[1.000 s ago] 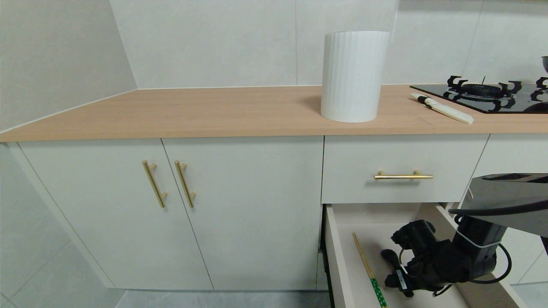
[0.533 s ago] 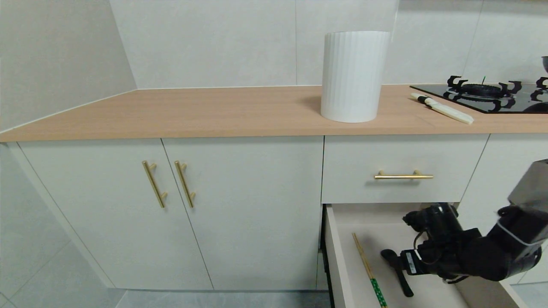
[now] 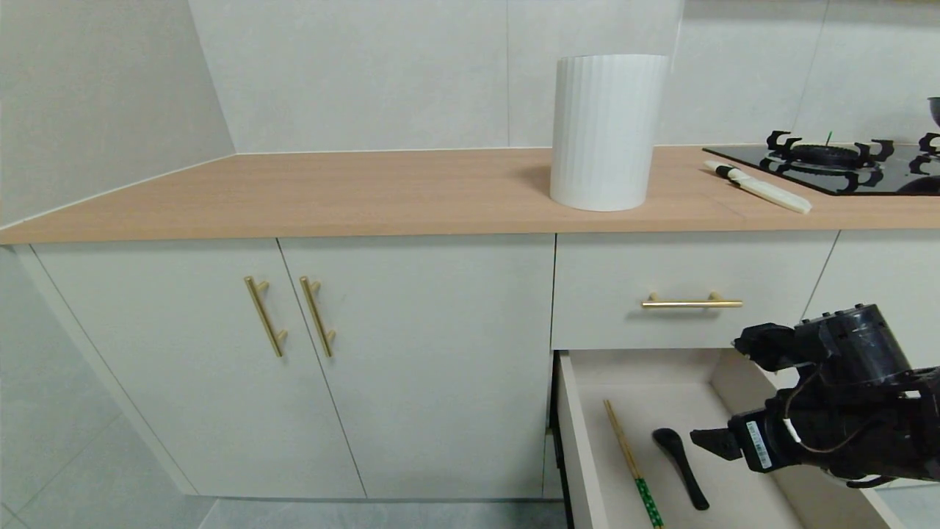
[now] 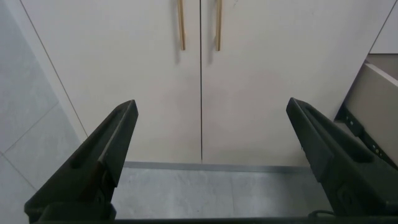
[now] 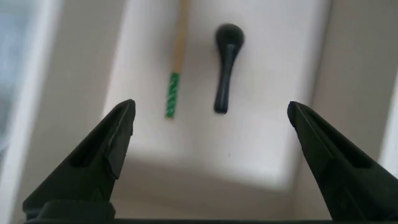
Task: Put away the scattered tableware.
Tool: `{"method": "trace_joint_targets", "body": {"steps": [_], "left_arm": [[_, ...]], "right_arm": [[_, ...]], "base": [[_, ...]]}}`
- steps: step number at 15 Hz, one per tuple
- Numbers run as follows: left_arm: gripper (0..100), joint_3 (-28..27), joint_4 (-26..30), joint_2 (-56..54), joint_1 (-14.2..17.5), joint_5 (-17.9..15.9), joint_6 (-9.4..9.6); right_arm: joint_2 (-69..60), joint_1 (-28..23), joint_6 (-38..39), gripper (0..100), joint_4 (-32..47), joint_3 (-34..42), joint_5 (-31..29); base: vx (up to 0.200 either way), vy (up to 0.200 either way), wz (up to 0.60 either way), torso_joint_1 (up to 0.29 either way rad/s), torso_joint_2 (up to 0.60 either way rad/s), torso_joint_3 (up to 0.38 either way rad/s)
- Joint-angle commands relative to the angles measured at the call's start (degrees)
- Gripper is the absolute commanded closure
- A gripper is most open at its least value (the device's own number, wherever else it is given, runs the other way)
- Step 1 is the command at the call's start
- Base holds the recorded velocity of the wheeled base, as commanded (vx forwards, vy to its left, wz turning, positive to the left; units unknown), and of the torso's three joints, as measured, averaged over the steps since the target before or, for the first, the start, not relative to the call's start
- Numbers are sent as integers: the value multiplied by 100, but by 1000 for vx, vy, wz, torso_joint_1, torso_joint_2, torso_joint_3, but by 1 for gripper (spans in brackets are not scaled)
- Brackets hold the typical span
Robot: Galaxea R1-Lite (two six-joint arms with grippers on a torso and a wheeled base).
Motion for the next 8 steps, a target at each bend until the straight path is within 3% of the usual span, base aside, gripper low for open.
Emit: {"method": "trace_joint_targets", "body": {"steps": [1,8], "left_arm": [[0,0,-4,0,0,2,1],[0,0,-4,0,0,2,1]], "right_arm": [[-370,78,-8,0,10,3,0],[-563,148,-245,0,308,55,18]], "base": [[-200,0,0,-7,-2,12],[-200,0,0,2,4,0]]}}
